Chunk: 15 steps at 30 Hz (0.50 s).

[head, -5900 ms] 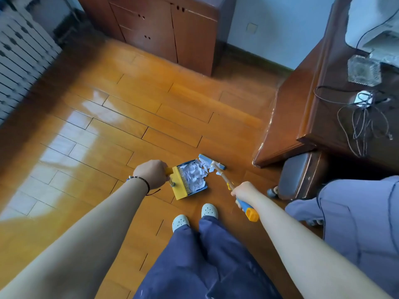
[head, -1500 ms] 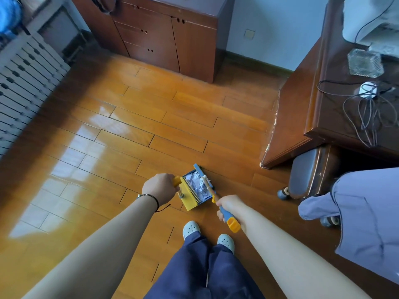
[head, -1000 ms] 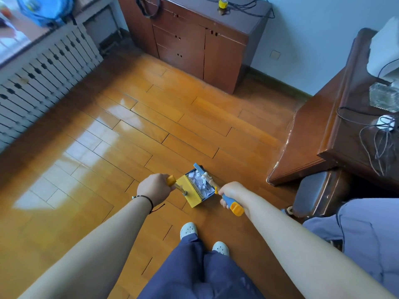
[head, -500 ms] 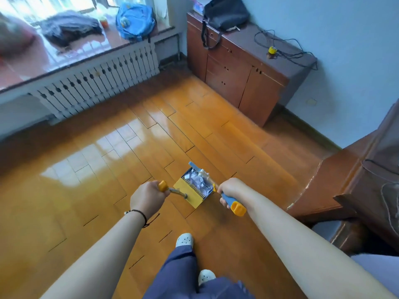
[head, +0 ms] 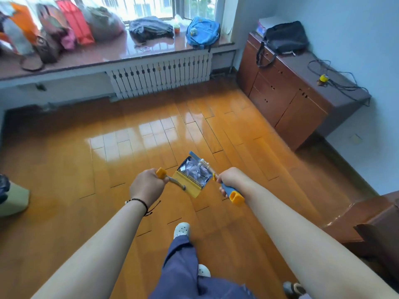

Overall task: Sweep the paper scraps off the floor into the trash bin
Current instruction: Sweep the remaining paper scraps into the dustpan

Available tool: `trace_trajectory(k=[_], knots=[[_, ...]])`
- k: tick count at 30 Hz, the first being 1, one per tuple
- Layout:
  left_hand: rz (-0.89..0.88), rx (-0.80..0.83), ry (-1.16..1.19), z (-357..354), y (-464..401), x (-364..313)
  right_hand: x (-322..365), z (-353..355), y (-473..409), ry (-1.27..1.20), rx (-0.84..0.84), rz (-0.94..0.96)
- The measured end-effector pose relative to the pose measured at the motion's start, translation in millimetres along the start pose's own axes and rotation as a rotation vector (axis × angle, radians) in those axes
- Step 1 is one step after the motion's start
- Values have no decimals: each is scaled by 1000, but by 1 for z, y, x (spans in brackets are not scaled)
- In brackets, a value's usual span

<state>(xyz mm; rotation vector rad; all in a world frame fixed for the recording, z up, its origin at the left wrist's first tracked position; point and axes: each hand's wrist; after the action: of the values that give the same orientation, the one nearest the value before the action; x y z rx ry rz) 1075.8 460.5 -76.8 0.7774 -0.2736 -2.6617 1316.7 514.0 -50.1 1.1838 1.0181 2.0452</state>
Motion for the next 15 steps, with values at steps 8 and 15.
trace_trajectory(k=[8, 15], knots=[[139, -80, 125, 32, 38, 64, 21, -55, 35, 126, 20, 94], [245, -161, 230, 65, 50, 133, 58, -135, 54, 299, 49, 180]])
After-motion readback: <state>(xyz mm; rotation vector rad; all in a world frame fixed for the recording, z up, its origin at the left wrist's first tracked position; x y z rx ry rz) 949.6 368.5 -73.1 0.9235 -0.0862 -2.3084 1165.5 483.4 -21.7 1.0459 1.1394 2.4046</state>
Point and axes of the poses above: each hand's wrist, its own y-axis away from the middle knuckle, its own z-axis out of the back of the hand, x = y × z, and after that the axes turned 3 degrees about -z, right-handed
